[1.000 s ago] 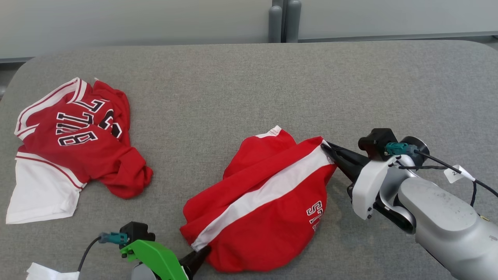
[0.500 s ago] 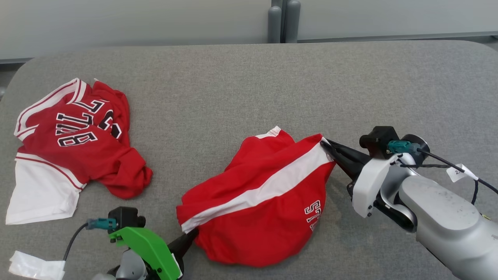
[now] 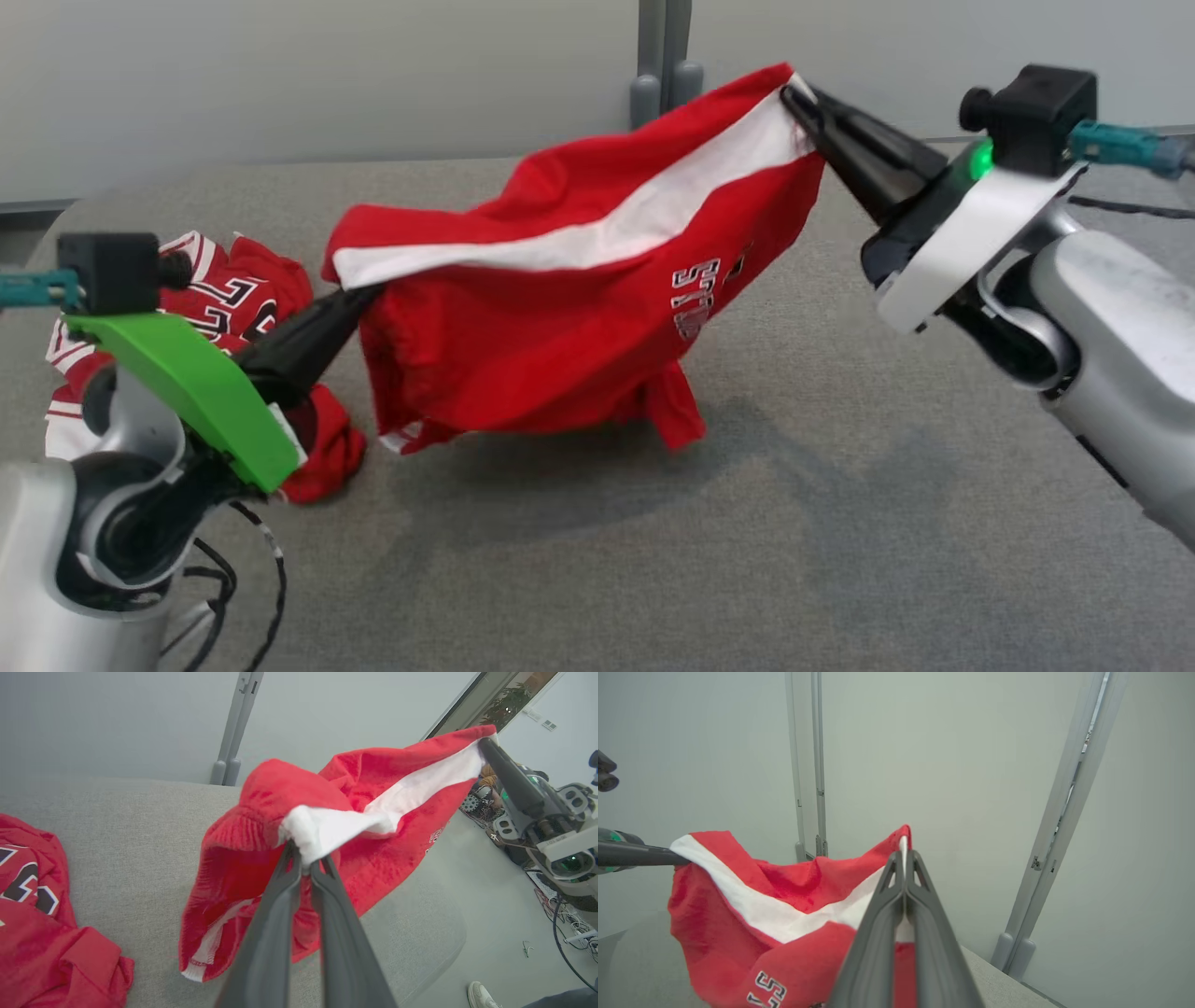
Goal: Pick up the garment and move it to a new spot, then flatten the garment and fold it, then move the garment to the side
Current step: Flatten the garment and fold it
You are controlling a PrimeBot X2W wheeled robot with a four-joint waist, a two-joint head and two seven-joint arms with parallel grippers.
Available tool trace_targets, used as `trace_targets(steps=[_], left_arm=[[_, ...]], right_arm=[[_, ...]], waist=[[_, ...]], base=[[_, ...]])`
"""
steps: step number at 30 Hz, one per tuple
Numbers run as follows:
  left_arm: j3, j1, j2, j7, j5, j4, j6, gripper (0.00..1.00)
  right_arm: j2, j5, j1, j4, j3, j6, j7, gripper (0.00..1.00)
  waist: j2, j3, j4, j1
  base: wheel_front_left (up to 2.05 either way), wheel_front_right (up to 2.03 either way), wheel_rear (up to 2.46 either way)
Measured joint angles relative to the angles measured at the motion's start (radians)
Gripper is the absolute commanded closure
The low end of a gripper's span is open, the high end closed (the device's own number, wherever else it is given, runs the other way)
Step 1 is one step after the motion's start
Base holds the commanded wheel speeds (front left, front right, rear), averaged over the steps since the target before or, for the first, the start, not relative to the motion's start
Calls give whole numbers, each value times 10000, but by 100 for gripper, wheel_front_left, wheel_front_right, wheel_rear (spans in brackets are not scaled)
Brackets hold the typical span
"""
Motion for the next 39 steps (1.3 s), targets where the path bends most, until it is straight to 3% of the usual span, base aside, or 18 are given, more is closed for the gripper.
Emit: trace_targets(steps=[6,11,15,20,23,28,31,33,36,39], left_arm=[[349,-174,297,591,-669,-865,132,100],[328,-150,424,1313,-1381,-2314,238,100],[552,-139,677,1804,-1954,-3605,606,100],[1559,-146,1041,2182,-2497,-4391,1304,100],[2002,-145,1250,2401,-2554,-4305,1467,100],[1758,-131,1473,2984,-2566,-3131,1526,100],[1195,-204,1478,3149,-2169,-1992,1528,100],[779,-617,1544,3150,-1388,-1156,1532,100],[305,-2363,1549,2708,165,-418,1530,100],[31,-4834,700,1668,1252,-372,1524,100]], right_arm=[[-370,1030,33,-863,-267,0,531,100],[-851,2439,817,-2410,-892,0,790,100],[-1553,3394,1194,-3875,-1708,-36,938,100],[-2479,4750,1941,-5060,-2462,-621,1429,100],[-2679,5737,2598,-5129,-2589,-848,1762,100],[-2113,6485,2887,-4552,-2353,-1243,2165,100],[-1168,6736,2406,-4034,-2305,-1540,2259,100],[-443,6901,1580,-3505,-2579,-2000,2232,100],[372,6635,-286,-2518,-3475,-2677,1804,100],[894,6140,-2311,-1797,-4591,-2748,980,100]], waist=[[0,-201,-393,-1],[0,-342,-845,0],[0,-385,-1202,0],[0,-221,-1577,0],[0,55,-1715,-1],[0,659,-1877,0],[0,1058,-1925,0],[0,1333,-1922,0],[0,1744,-1863,0],[0,2149,-1744,0]], base=[[0,0,0],[0,0,0],[0,0,0],[0,0,0],[0,0,0],[0,0,0],[0,0,0],[0,0,0],[0,0,0],[0,0,0]])
